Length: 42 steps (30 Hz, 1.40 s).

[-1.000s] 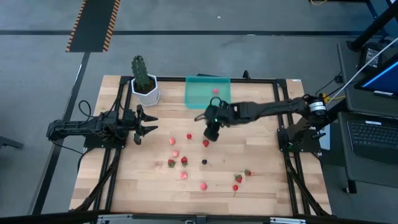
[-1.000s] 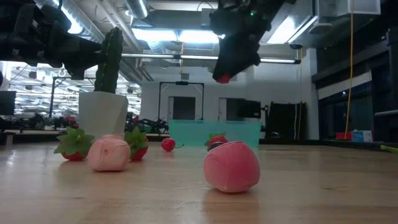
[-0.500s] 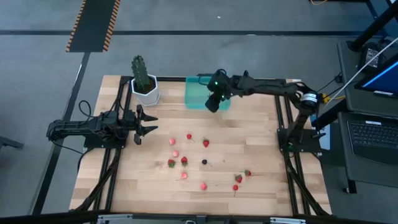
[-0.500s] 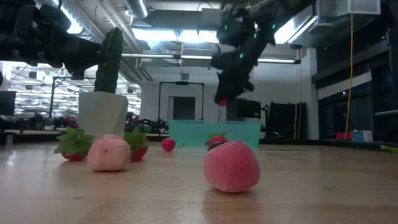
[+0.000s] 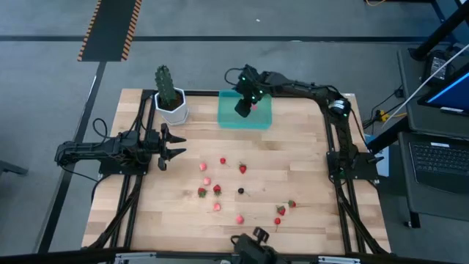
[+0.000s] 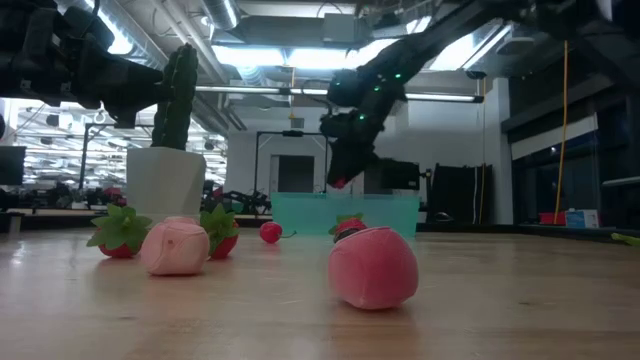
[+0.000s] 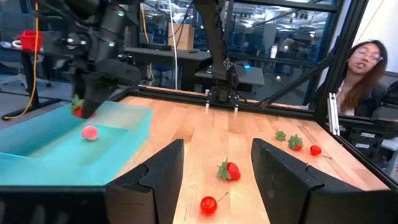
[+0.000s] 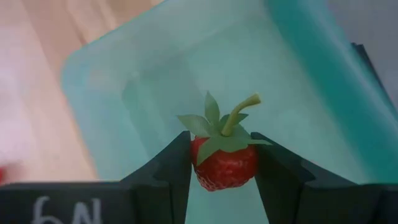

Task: Pick and placing Produce into tupperware
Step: Put the strawberry into the container

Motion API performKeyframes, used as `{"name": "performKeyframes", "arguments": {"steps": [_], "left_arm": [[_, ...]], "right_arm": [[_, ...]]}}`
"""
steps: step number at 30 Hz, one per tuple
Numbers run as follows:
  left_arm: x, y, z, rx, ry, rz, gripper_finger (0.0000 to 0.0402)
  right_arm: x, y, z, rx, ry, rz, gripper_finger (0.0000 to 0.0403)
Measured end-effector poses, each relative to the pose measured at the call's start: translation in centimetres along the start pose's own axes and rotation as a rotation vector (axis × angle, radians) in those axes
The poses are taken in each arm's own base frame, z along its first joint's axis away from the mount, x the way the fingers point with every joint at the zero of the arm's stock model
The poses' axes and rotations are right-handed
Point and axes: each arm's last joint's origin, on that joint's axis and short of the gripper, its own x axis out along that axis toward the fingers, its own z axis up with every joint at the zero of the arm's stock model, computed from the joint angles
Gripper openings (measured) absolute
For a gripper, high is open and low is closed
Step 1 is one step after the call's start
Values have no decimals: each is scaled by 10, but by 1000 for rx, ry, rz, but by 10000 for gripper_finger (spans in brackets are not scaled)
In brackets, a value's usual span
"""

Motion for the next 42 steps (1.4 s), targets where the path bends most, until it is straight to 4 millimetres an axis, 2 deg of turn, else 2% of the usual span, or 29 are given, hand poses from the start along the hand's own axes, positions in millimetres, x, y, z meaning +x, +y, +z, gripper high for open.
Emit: {"name": "performKeyframes", "arguments": {"steps": [6, 13, 21, 30, 42], "left_arm": [[0, 0, 0, 0, -1, 0, 181], [0, 0, 0, 0, -1, 0, 181], [0, 0, 0, 0, 0, 0, 181], [0, 0, 0, -1, -1, 0, 181], [0, 0, 0, 0, -1, 0, 181]], "right_arm": [[17, -5, 10, -22, 85, 0, 153], [31, -7, 2, -10, 157, 11, 154], [31, -11, 0, -89, 168, 29, 155], [55, -28, -10, -61, 214, 51, 156], [58, -29, -6, -64, 176, 41, 160]]}}
